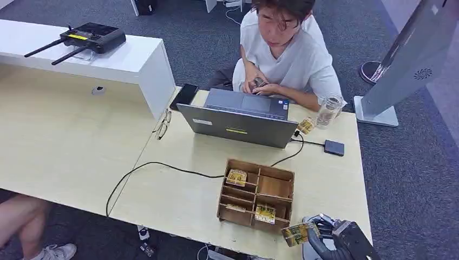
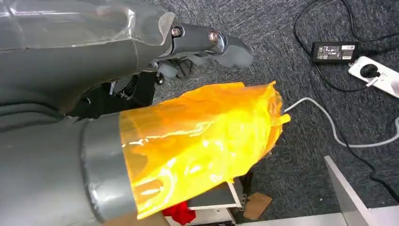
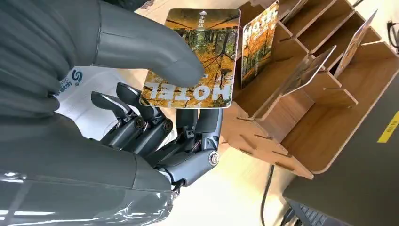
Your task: Pass the card to the sensor for recognition and then transmit it.
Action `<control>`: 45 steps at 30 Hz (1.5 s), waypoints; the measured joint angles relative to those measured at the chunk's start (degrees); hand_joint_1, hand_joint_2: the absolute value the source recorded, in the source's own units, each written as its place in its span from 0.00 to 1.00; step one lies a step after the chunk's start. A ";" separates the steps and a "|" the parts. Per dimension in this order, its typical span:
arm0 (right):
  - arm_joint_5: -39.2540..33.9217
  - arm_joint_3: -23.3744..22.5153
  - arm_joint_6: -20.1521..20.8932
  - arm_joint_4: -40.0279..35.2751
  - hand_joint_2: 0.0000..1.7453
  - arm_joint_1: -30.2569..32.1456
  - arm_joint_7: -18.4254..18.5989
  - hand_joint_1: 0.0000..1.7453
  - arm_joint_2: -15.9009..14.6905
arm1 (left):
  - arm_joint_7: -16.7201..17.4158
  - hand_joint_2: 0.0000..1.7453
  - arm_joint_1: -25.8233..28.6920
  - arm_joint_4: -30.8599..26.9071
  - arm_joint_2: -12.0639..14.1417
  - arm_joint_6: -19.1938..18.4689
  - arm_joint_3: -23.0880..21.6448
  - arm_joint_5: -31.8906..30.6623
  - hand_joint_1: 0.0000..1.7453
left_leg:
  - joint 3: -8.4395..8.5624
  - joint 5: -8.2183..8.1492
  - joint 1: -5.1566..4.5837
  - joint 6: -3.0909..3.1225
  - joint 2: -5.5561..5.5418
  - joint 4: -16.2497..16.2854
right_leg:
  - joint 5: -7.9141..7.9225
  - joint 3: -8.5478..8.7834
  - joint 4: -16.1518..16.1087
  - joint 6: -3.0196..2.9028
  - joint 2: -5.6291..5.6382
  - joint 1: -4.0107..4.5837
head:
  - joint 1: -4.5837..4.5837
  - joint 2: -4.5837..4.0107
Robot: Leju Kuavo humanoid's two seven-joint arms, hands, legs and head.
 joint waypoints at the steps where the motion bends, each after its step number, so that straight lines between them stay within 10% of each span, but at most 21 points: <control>1: 0.00 0.00 0.00 0.00 1.00 0.00 0.00 1.00 0.00 | 0.00 0.00 0.00 0.00 0.00 0.00 0.00 0.00 0.00 | 0.00 0.00 0.00 0.00 0.00 0.00 | 0.00 0.00 0.00 0.00 0.00 0.00 | 0.00 0.00; 45: 2.43 -0.83 -4.50 4.57 1.00 -0.01 3.98 1.00 -0.39 | 1.09 0.00 -0.01 0.00 0.00 0.04 0.00 -0.44 0.00 | 0.00 0.00 0.00 0.00 0.00 0.00 | 0.02 0.00 0.00 0.02 0.00 0.00 | 0.00 0.00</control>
